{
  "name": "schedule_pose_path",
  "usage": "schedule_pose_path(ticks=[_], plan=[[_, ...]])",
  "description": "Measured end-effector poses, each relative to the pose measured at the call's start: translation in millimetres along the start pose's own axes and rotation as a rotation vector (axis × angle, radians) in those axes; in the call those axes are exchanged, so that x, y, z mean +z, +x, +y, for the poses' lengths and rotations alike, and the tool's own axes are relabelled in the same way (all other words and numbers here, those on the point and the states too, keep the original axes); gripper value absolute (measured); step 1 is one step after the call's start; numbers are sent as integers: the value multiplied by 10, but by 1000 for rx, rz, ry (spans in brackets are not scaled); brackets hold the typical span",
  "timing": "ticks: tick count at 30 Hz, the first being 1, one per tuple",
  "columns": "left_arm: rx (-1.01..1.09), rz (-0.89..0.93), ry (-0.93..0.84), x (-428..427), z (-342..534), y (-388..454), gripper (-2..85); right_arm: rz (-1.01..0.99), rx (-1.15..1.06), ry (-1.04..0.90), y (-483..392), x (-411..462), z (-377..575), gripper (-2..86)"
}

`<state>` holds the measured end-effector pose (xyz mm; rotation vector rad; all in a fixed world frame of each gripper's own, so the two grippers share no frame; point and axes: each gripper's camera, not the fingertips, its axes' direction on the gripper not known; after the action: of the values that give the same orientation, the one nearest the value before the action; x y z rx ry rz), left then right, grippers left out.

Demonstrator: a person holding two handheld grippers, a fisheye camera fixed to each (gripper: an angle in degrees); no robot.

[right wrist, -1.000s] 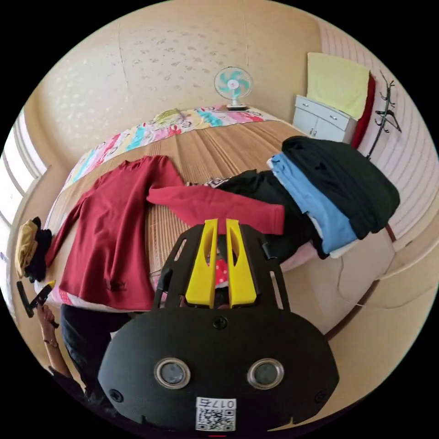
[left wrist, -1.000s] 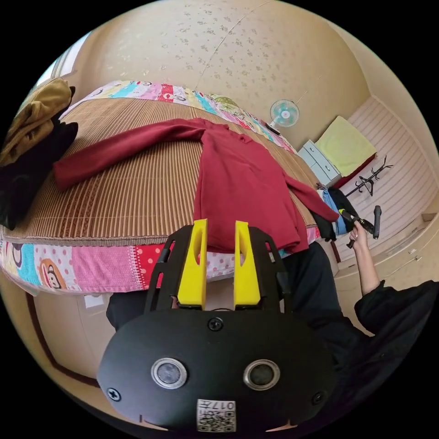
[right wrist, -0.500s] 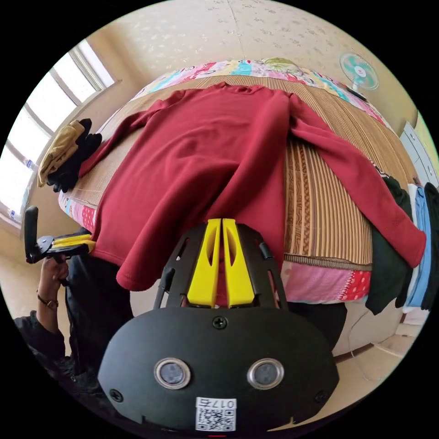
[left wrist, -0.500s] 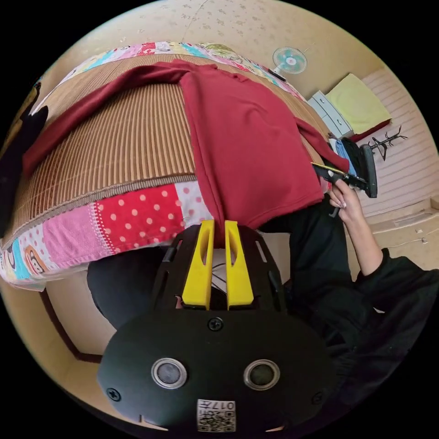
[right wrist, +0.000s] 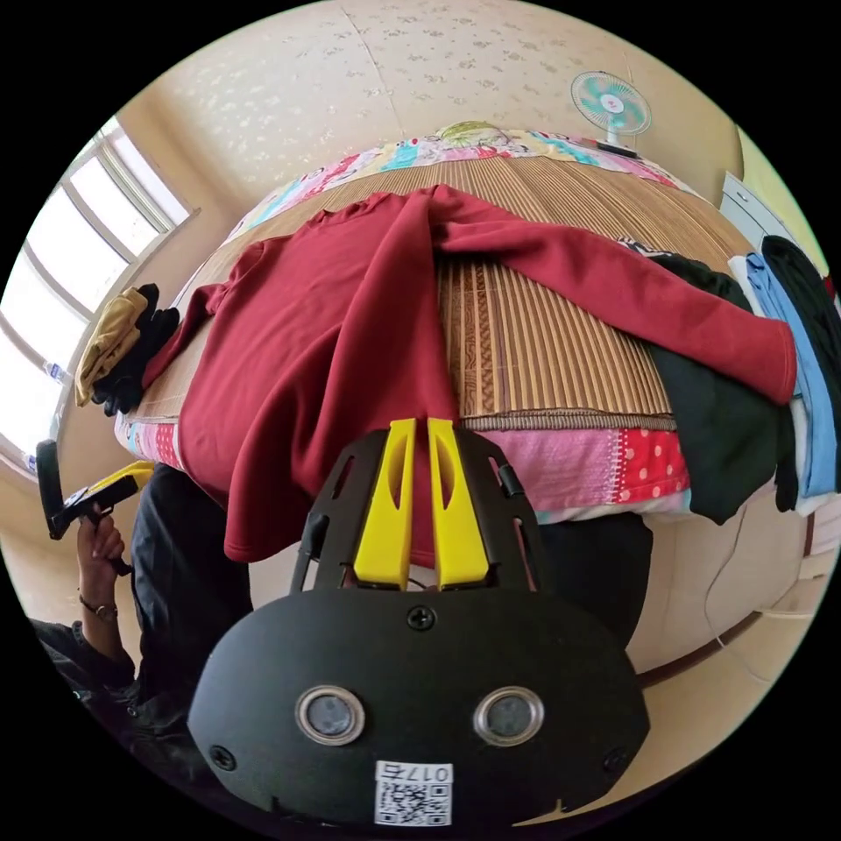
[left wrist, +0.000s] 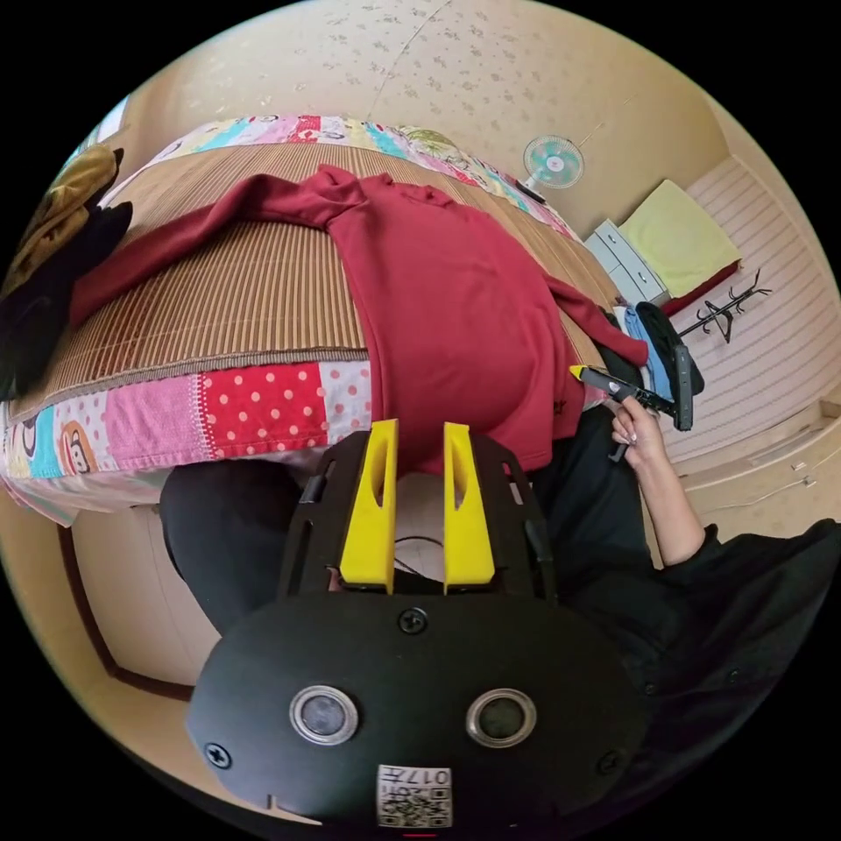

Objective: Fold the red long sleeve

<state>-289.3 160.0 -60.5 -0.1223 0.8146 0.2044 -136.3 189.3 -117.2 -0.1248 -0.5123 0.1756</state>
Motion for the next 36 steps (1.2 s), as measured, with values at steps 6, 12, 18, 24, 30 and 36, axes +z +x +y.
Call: schedule_pose_path(ticks=[6, 12, 18, 24, 30, 36], plan=[[41, 35, 6, 220, -138, 265, 77, 120, 6, 15, -354, -199, 22, 81], [-23, 41, -64, 508, -21, 173, 74, 70, -69, -82, -752, -182, -32, 38], [-68, -12, -31, 399, 101, 7, 70, 71, -36, 109, -987, -1378, 126, 24], [-132, -103, -2, 504, -128, -186, 96, 87, 40, -245, -984, -734, -107, 23], [-84, -196, -27, 858, -290, -203, 80, -60, 57, -90, -1558, -1002, -143, 38], [-126, -98, -22, 560, -5, -347, 27, 14, 129, 57, -1716, -1571, -249, 47]])
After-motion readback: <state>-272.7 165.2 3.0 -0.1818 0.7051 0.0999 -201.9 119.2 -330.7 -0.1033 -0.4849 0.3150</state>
